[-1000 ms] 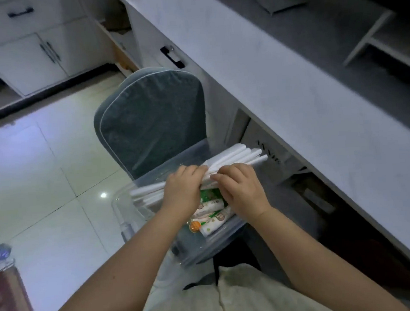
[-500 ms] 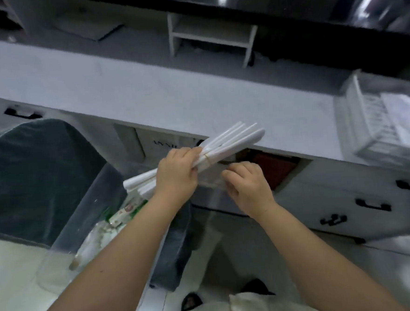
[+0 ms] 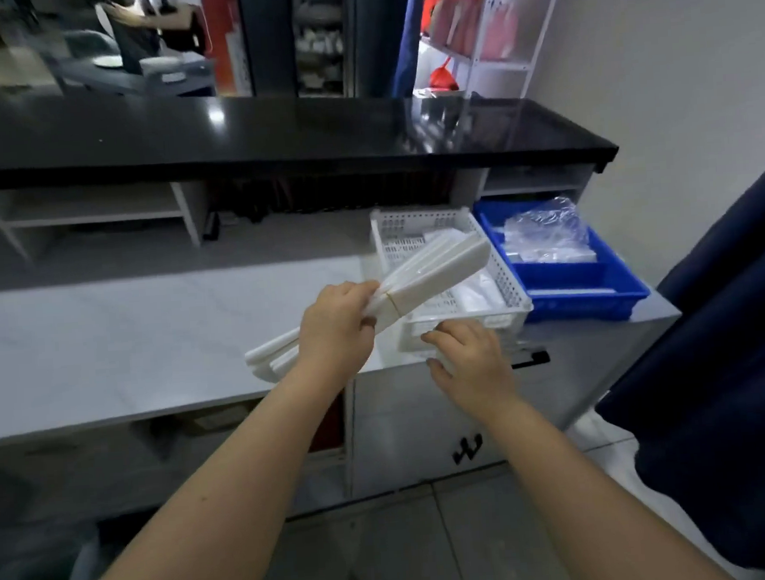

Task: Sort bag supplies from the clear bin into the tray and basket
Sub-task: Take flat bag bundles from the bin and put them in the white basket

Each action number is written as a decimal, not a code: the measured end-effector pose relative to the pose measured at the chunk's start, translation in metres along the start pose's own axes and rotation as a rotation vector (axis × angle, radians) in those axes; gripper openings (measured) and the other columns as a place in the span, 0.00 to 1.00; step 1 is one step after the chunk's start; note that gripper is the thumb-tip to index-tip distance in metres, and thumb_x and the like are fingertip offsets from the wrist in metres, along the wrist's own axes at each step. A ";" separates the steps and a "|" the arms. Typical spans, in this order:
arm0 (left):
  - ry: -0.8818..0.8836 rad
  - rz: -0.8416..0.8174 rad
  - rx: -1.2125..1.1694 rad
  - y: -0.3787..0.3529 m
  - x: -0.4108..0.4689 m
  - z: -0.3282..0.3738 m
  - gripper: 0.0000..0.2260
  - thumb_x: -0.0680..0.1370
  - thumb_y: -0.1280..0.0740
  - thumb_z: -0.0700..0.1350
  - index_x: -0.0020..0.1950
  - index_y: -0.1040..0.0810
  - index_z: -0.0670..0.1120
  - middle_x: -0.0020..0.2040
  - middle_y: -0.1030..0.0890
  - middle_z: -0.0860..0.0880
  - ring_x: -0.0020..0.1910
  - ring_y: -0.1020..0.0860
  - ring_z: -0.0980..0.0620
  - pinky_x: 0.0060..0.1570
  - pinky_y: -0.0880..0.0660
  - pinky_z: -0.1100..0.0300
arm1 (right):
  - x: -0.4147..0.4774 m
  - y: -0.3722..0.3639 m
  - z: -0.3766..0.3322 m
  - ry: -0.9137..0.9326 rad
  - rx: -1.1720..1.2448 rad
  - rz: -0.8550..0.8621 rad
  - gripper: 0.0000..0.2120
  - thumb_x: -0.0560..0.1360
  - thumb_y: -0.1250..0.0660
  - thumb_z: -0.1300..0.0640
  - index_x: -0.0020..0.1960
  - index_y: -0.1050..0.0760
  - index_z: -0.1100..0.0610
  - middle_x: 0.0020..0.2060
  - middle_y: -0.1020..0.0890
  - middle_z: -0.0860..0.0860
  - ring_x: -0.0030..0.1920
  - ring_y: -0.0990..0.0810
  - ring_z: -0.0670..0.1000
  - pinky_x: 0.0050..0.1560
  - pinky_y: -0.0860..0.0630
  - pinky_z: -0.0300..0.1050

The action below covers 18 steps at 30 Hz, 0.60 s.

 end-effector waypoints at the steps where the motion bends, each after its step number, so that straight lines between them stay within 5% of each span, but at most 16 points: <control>1: 0.009 0.002 -0.016 -0.012 0.016 0.012 0.21 0.70 0.34 0.38 0.63 0.24 0.49 0.53 0.20 0.49 0.51 0.27 0.45 0.42 0.31 0.55 | 0.006 0.008 0.022 -0.012 -0.001 0.004 0.17 0.62 0.24 0.65 0.50 0.20 0.59 0.47 0.18 0.55 0.46 0.21 0.61 0.46 0.24 0.55; 7: 0.353 -0.017 -0.489 -0.061 0.095 0.040 0.14 0.69 0.33 0.42 0.51 0.21 0.57 0.43 0.19 0.58 0.43 0.22 0.56 0.39 0.23 0.56 | 0.049 0.025 0.123 -0.138 0.057 0.036 0.15 0.68 0.26 0.63 0.54 0.20 0.58 0.51 0.19 0.54 0.50 0.22 0.59 0.52 0.27 0.55; 13: 0.698 -0.088 -1.057 -0.122 0.159 0.016 0.09 0.70 0.26 0.36 0.47 0.20 0.45 0.43 0.16 0.47 0.38 0.16 0.50 0.34 0.21 0.59 | 0.110 0.008 0.175 -0.193 0.152 0.093 0.14 0.71 0.29 0.62 0.56 0.22 0.56 0.55 0.21 0.53 0.56 0.24 0.56 0.53 0.27 0.51; 18: 0.962 -0.335 -1.064 -0.189 0.182 -0.029 0.07 0.71 0.31 0.34 0.46 0.21 0.43 0.37 0.19 0.47 0.29 0.20 0.51 0.27 0.24 0.61 | 0.147 -0.033 0.209 -0.267 0.165 0.051 0.13 0.73 0.31 0.59 0.58 0.23 0.54 0.58 0.23 0.51 0.58 0.27 0.51 0.52 0.31 0.41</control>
Point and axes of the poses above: each hand's wrist, its own x-axis towards the middle knuckle, its own y-axis out of the back of the hand, z = x × y, the point moved 10 cm from there along x, towards the middle knuckle
